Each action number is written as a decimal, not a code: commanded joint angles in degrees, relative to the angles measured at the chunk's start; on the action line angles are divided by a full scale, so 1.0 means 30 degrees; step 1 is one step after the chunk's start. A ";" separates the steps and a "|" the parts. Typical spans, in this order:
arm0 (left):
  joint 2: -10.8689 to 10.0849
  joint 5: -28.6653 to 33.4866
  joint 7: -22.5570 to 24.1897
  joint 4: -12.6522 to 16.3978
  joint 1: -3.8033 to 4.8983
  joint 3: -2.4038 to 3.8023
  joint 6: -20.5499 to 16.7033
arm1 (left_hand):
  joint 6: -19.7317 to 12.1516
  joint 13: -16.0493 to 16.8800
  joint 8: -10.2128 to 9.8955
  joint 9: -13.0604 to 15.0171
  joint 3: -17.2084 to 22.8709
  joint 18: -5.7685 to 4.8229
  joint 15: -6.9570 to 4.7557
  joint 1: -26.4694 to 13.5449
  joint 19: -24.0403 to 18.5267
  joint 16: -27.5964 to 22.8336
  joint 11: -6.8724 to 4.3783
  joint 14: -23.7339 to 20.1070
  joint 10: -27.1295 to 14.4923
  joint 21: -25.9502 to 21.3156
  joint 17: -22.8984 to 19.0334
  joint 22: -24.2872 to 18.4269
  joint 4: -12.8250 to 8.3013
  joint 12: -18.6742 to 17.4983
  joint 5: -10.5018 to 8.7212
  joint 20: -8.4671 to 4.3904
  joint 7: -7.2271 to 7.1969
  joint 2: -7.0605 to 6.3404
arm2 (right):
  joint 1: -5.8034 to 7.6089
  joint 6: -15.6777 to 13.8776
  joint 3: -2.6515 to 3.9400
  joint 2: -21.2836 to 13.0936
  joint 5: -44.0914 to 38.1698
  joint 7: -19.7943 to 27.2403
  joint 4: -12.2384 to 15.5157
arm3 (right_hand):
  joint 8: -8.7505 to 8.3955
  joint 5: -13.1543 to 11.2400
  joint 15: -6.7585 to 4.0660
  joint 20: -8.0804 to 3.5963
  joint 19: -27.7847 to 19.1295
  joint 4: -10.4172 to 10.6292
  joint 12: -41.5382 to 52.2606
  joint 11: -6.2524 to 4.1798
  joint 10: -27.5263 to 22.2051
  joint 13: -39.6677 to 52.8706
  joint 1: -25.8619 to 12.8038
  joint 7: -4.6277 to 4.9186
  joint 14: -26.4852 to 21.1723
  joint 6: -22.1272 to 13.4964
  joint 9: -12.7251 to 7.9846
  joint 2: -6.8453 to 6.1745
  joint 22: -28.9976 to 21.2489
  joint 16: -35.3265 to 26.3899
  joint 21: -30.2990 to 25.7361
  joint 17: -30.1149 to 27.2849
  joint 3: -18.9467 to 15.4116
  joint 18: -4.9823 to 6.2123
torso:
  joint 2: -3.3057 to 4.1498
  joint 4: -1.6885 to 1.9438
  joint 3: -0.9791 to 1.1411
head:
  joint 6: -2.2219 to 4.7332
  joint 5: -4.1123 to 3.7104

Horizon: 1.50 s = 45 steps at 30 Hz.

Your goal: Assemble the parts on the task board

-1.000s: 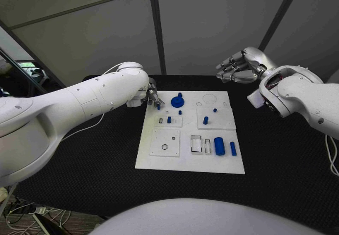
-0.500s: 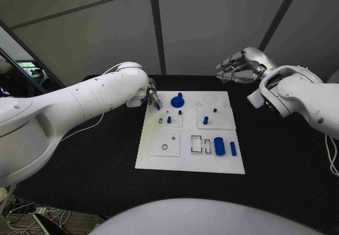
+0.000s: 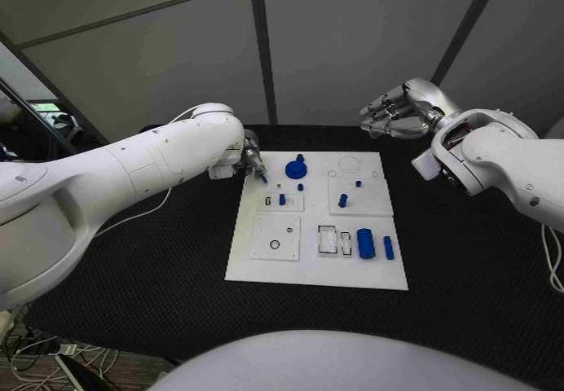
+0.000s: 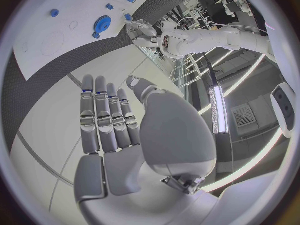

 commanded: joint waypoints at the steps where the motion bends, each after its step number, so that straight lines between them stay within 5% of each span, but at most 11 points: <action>1: -0.0275 0.0533 0.0398 0.0450 0.0026 0.0003 -0.0867 | -0.0143 0.0023 0.0127 0.0101 0.0479 -0.0743 -0.0156 0.0012 0.0156 0.0132 -0.0025 0.1389 0.0187 0.0151 0.3107 0.1020 -0.0219 -0.0107 -0.0015 -0.0040 -0.0008 -0.0372 | 0.0035 -0.0010 0.0014 -0.0007 -0.0037 0.0090 0.0028 | -0.0040 0.0050 0.0089 0.0033 0.0102 0.0117 -0.0113 0.0126 -0.0021 0.0010 -0.0100 0.0002 -0.0022 -0.0046 -0.0010 0.0066 -0.0017 -0.0035 -0.0097 -0.0016 -0.0023 0.0094 | -0.0006 0.0041 -0.0005 | -0.0004 -0.0002; 8: -0.1502 0.0683 0.0639 0.2393 0.0024 0.0008 -0.2053 | -0.0136 0.0238 0.0355 0.0411 0.1962 -0.0806 -0.0196 -0.0278 0.0349 0.0280 -0.0082 0.1488 0.0558 0.0467 0.3364 0.1237 -0.0682 -0.0003 0.0107 -0.0081 -0.0038 -0.1150 | 0.0035 -0.0018 0.0014 -0.0065 -0.0037 0.0107 0.0025 | -0.0040 0.0050 0.0089 0.0033 0.0102 0.0117 -0.0113 0.0126 -0.0021 0.0010 -0.0100 0.0002 -0.0022 -0.0046 -0.0010 0.0066 -0.0017 -0.0035 -0.0097 -0.0016 -0.0023 0.0094 | -0.0020 0.0026 -0.0013 | -0.0004 0.0053; 23: -0.2333 -0.0293 0.0727 0.3945 -0.0011 -0.0008 -0.3146 | -0.0091 0.0317 0.0438 0.0524 0.2489 -0.0828 -0.0220 -0.0466 0.0417 0.0316 -0.0092 0.1515 0.0724 0.0573 0.3431 0.1314 -0.0736 0.0043 0.0138 -0.0097 -0.0057 -0.1386 | 0.0033 -0.0009 0.0014 -0.0097 -0.0037 0.0110 0.0034 | -0.0040 0.0050 0.0089 0.0033 0.0102 0.0117 -0.0113 0.0126 -0.0021 0.0010 -0.0100 0.0002 -0.0022 -0.0046 -0.0010 0.0066 -0.0017 -0.0035 -0.0097 -0.0016 -0.0023 0.0094 | -0.0011 -0.0044 0.0010 | -0.0004 0.0195; 39: -0.3976 -0.1731 0.0600 0.6384 -0.0903 -0.0044 -0.5710 | 0.0018 0.0193 0.0535 0.0691 0.3363 -0.0845 -0.0286 -0.0969 0.0519 0.0352 -0.0152 0.1561 0.0929 0.0658 0.3508 0.1395 -0.0614 -0.0067 0.0066 -0.0159 -0.0121 -0.1759 | 0.0033 -0.0018 0.0013 -0.0189 -0.0037 0.0097 0.0030 | -0.0040 0.0050 0.0089 0.0033 0.0102 0.0117 -0.0113 0.0126 -0.0021 0.0010 -0.0100 0.0002 -0.0022 -0.0046 -0.0010 0.0066 -0.0017 -0.0035 -0.0097 -0.0016 -0.0023 0.0094 | -0.0018 -0.0015 0.0007 | -0.0004 0.0202; 42: -0.4038 -0.1326 0.1053 0.6301 -0.0980 -0.0054 -0.6203 | -0.0540 -0.1811 0.0230 0.0634 0.3615 -0.0678 -0.0180 -0.1188 0.0073 -0.0085 0.0012 0.1318 -0.0293 -0.0242 0.2798 0.0981 -0.0532 -0.1628 -0.0042 -0.0105 0.0049 -0.1897 | 0.0033 -0.0016 0.0012 -0.0196 -0.0037 0.0091 0.0023 | -0.0040 0.0050 0.0089 0.0033 0.0102 0.0117 -0.0113 0.0126 -0.0021 0.0010 -0.0100 0.0002 -0.0022 -0.0046 -0.0010 0.0066 -0.0017 -0.0035 -0.0097 -0.0016 -0.0023 0.0094 | -0.0026 -0.0035 0.0013 | -0.0004 0.0224; 45: -0.4083 -0.0934 0.2031 0.6196 -0.1019 -0.0074 -0.6945 | -0.1560 -0.2502 -0.0533 0.0241 0.3860 -0.0069 0.0285 -0.1253 -0.1890 -0.2150 0.0647 -0.0029 -0.1961 -0.3870 -0.0261 -0.0727 -0.0615 -0.2989 -0.0177 0.0222 0.0662 -0.2147 | 0.0033 -0.0008 0.0012 -0.0197 -0.0037 0.0082 0.0014 | -0.0040 0.0050 0.0089 0.0033 0.0102 0.0117 -0.0113 0.0126 -0.0021 0.0010 -0.0100 0.0002 -0.0022 -0.0046 -0.0010 0.0066 -0.0017 -0.0035 -0.0097 -0.0016 -0.0023 0.0094 | -0.0003 -0.0064 0.0016 | -0.0004 0.0199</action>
